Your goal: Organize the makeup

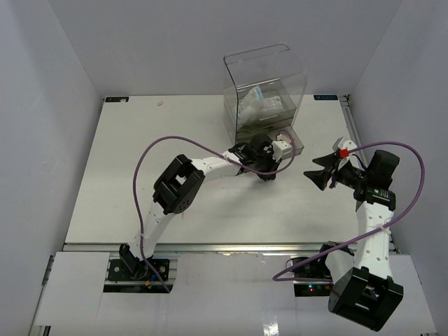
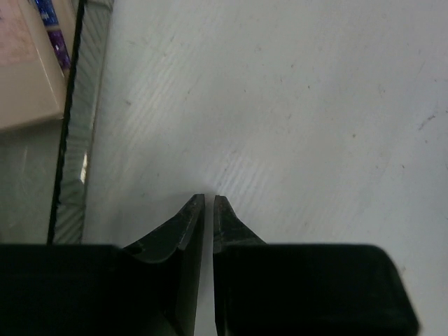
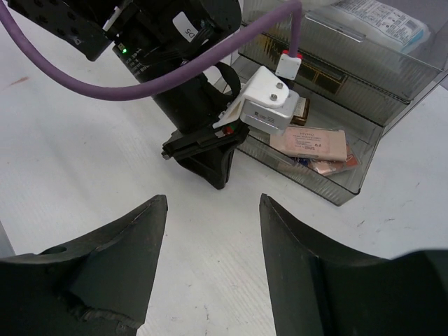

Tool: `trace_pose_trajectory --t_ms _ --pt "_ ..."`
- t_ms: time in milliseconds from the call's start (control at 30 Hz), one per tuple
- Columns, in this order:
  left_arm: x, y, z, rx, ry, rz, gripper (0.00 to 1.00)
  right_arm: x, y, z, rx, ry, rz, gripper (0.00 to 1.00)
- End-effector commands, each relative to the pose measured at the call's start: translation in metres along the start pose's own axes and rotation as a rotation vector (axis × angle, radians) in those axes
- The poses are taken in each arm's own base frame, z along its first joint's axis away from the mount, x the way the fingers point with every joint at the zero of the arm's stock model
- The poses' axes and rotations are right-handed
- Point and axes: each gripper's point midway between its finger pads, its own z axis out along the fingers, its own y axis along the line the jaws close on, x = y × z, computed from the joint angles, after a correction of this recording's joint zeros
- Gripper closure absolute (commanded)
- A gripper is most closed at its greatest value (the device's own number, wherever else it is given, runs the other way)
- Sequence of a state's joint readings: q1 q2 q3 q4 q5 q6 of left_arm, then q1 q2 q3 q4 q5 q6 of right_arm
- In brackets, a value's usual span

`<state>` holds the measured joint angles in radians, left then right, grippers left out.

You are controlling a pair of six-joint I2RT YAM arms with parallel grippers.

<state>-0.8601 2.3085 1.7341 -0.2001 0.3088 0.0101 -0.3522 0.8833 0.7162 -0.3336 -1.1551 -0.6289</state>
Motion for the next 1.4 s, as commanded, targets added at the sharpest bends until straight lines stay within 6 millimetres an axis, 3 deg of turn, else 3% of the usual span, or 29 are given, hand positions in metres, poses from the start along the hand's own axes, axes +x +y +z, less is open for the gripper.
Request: trace_pose_trajectory --t_ms 0,200,433,700,833,1133,1267,1300,1367 --pt "-0.036 0.02 -0.003 -0.158 -0.06 0.104 0.75 -0.007 -0.001 -0.001 -0.006 -0.025 -0.046 0.38" --pt "-0.048 0.056 -0.002 -0.341 -0.067 0.174 0.7 -0.009 -0.001 -0.001 -0.003 -0.027 -0.046 0.38" --pt "-0.055 0.091 -0.001 -0.475 -0.071 0.176 0.42 -0.009 -0.001 -0.001 0.0 -0.027 -0.045 0.38" --pt "-0.061 0.134 -0.015 -0.567 -0.089 0.091 0.2 -0.009 -0.001 -0.002 0.0 -0.03 -0.041 0.38" --pt "-0.064 0.145 -0.021 -0.587 -0.094 0.08 0.11 -0.009 -0.002 -0.002 0.003 -0.029 -0.038 0.38" --pt "-0.084 0.135 -0.033 -0.539 -0.141 0.084 0.1 -0.008 -0.003 -0.002 0.007 -0.028 -0.032 0.38" --pt "-0.092 0.106 -0.039 -0.409 -0.168 0.076 0.12 -0.007 -0.004 -0.002 0.01 -0.025 -0.023 0.38" --pt "-0.09 0.09 -0.039 -0.338 -0.168 0.069 0.13 -0.007 -0.005 -0.002 0.013 -0.023 -0.016 0.37" --pt "-0.106 0.067 -0.058 -0.263 -0.211 0.072 0.13 -0.006 -0.006 -0.002 0.018 -0.019 -0.006 0.37"
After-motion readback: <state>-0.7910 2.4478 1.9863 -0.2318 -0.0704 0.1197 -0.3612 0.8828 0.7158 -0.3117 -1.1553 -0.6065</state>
